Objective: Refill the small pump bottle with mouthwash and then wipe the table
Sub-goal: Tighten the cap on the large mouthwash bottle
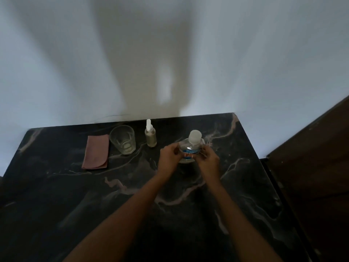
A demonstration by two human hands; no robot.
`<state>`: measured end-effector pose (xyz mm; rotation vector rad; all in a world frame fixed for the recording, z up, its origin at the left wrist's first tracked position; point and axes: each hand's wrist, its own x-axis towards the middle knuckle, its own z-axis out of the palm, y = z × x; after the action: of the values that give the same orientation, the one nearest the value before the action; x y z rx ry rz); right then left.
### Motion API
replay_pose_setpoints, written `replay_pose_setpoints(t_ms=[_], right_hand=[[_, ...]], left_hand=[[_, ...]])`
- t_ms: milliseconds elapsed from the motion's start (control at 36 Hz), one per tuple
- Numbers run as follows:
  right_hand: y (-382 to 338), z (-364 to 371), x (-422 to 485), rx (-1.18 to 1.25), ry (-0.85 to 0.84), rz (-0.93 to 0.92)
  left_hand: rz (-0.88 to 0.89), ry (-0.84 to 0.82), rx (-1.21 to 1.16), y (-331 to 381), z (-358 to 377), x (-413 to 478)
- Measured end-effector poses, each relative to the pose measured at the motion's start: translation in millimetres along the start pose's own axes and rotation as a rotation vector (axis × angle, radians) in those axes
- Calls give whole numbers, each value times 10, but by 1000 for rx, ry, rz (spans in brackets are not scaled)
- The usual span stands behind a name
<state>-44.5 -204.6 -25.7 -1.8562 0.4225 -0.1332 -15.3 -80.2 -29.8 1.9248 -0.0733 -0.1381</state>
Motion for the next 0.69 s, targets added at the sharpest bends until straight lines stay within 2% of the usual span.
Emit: replay_pose_setpoints(t_ms=[361, 694], right_hand=[[57, 283, 774, -100, -19, -87], [161, 395, 954, -135, -28, -116]], left_hand=[[-67, 15, -84, -89, -19, 704], [-76, 36, 35, -153, -35, 861]])
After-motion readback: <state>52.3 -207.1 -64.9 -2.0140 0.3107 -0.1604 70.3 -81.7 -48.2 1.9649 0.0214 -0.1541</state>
